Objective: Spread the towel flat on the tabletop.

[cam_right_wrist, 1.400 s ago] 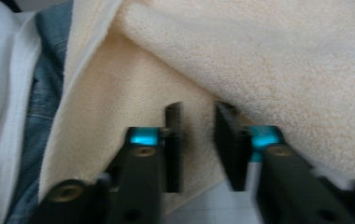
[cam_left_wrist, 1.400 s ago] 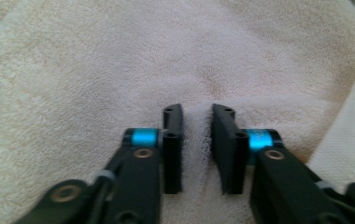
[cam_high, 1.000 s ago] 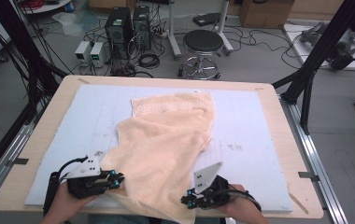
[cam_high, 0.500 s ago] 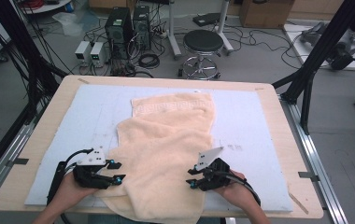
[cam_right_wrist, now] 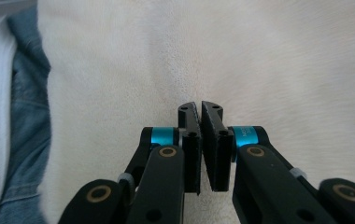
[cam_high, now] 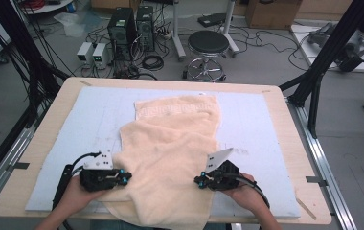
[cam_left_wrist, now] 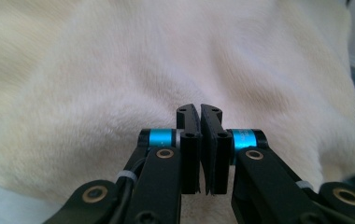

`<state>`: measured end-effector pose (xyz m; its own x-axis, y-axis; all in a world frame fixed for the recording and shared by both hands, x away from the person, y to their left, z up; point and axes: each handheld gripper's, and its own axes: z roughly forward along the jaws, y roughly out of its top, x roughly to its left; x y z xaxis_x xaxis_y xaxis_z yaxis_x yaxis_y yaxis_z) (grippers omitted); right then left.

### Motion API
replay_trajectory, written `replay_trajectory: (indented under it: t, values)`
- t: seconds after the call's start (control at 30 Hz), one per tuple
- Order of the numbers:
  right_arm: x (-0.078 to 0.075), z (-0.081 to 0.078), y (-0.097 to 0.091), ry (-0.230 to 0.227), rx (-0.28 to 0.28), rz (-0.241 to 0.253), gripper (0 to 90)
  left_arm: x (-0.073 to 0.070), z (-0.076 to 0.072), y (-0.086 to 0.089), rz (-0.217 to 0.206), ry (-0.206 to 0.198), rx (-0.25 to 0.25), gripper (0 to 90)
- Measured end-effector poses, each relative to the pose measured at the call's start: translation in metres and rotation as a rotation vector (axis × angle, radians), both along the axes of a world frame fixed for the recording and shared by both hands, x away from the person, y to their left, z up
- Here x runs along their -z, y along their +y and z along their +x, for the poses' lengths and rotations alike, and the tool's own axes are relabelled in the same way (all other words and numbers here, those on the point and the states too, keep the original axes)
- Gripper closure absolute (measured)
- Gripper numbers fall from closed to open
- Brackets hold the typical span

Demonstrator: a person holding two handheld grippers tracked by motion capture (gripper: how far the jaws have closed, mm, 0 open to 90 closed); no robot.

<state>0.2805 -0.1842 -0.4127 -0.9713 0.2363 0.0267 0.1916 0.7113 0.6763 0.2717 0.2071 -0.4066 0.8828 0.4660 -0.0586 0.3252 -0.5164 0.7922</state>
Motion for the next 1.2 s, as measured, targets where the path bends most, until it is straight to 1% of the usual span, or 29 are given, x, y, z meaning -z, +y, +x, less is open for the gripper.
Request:
replay_trajectory:
  t: [0.07,0.1,0.13,0.17,0.23,0.27,0.3,0.33,0.37,0.4,0.43,0.47,0.5,0.57,0.6,0.67,0.7,0.73,0.77,0.8,0.9,0.97,1.0,1.03,1.07,1.1,1.13,1.17,1.2]
  values:
    - [-0.011,0.005,-0.008,-0.037,0.042,0.003,86.7,-0.011,0.017,-0.002,-0.053,-0.031,-0.063,85.9]
    - [-0.016,0.009,-0.011,-0.058,0.061,-0.006,86.7,-0.015,0.026,-0.004,-0.074,-0.038,-0.087,86.0]
    - [-0.020,0.014,-0.014,-0.071,0.078,-0.005,86.7,-0.018,0.036,-0.007,-0.056,-0.065,-0.100,85.9]
    - [-0.024,0.019,-0.017,-0.078,0.095,-0.001,86.7,-0.018,0.046,-0.011,-0.038,-0.080,-0.125,85.9]
    - [-0.028,0.032,-0.024,-0.082,0.141,0.026,86.8,-0.014,0.067,-0.018,-0.052,-0.065,-0.160,86.0]
    - [-0.029,0.039,-0.026,-0.086,0.162,0.022,86.7,-0.010,0.077,-0.022,-0.047,-0.061,-0.182,86.0]
    - [-0.028,0.046,-0.028,-0.087,0.179,0.015,86.7,-0.006,0.086,-0.025,-0.037,-0.047,-0.196,85.9]
    - [-0.026,0.053,-0.029,-0.082,0.197,0.017,86.5,-0.002,0.093,-0.029,-0.026,-0.026,-0.204,85.2]
    - [-0.023,0.058,-0.029,-0.065,0.211,0.021,85.8,0.001,0.097,-0.031,-0.010,-0.033,-0.214,82.5]
    - [-0.020,0.062,-0.028,-0.049,0.216,0.013,83.0,0.002,0.098,-0.032,-0.003,-0.035,-0.229,77.6]
    - [-0.018,0.063,-0.028,-0.052,0.224,0.003,75.9,0.001,0.098,-0.031,-0.017,-0.022,-0.230,71.1]
    - [-0.018,0.062,-0.027,-0.061,0.235,-0.001,73.7,-0.001,0.095,-0.027,-0.024,-0.025,-0.215,67.9]
    - [-0.020,0.060,-0.029,-0.068,0.228,0.015,73.3,-0.003,0.091,-0.024,-0.030,-0.041,-0.214,66.4]
    - [-0.027,0.052,-0.031,-0.100,0.229,0.050,70.3,-0.011,0.081,-0.015,-0.034,-0.063,-0.203,61.9]
    - [-0.030,0.048,-0.032,-0.110,0.218,0.064,69.1,-0.014,0.076,-0.010,-0.045,-0.074,-0.192,60.7]
    - [-0.034,0.038,-0.031,-0.104,0.193,0.084,66.8,-0.022,0.064,0.001,-0.062,-0.080,-0.172,59.6]
    - [-0.035,0.033,-0.030,-0.111,0.170,0.088,65.7,-0.025,0.058,0.006,-0.066,-0.082,-0.155,58.8]
    - [-0.034,0.027,-0.028,-0.107,0.151,0.093,64.7,-0.027,0.051,0.009,-0.065,-0.093,-0.142,58.6]
    - [-0.032,0.023,-0.026,-0.103,0.133,0.100,63.0,-0.026,0.043,0.012,-0.073,-0.099,-0.127,58.1]
    - [-0.028,0.019,-0.024,-0.096,0.125,0.096,61.6,-0.023,0.037,0.015,-0.080,-0.093,-0.107,57.8]
    - [-0.009,0.013,-0.017,-0.072,0.108,0.063,59.3,-0.006,0.025,0.016,-0.052,-0.068,-0.060,57.1]
    - [0.003,0.013,-0.014,-0.028,0.109,0.036,57.7,0.007,0.025,0.016,-0.029,-0.026,-0.034,56.2]
    - [0.009,0.014,-0.013,-0.016,0.110,0.032,57.7,0.014,0.025,0.014,-0.014,-0.006,-0.018,55.5]
    - [0.012,0.014,-0.011,0.000,0.107,0.020,57.7,0.019,0.026,0.012,0.011,0.014,-0.002,55.4]
    - [0.016,0.014,-0.009,-0.001,0.100,0.003,58.0,0.025,0.027,0.009,0.034,0.026,0.019,55.2]
    - [0.019,0.014,-0.006,0.003,0.091,-0.023,58.5,0.029,0.027,0.007,0.039,0.038,0.029,55.2]
    - [0.021,0.014,-0.005,-0.003,0.087,-0.030,59.4,0.033,0.027,0.005,0.057,0.050,0.040,55.5]
    - [0.021,0.014,-0.005,-0.003,0.089,-0.022,60.9,0.035,0.025,0.004,0.054,0.021,0.041,55.4]
    - [0.021,0.015,-0.005,-0.003,0.091,-0.021,62.7,0.035,0.024,0.003,0.061,0.014,0.040,57.5]
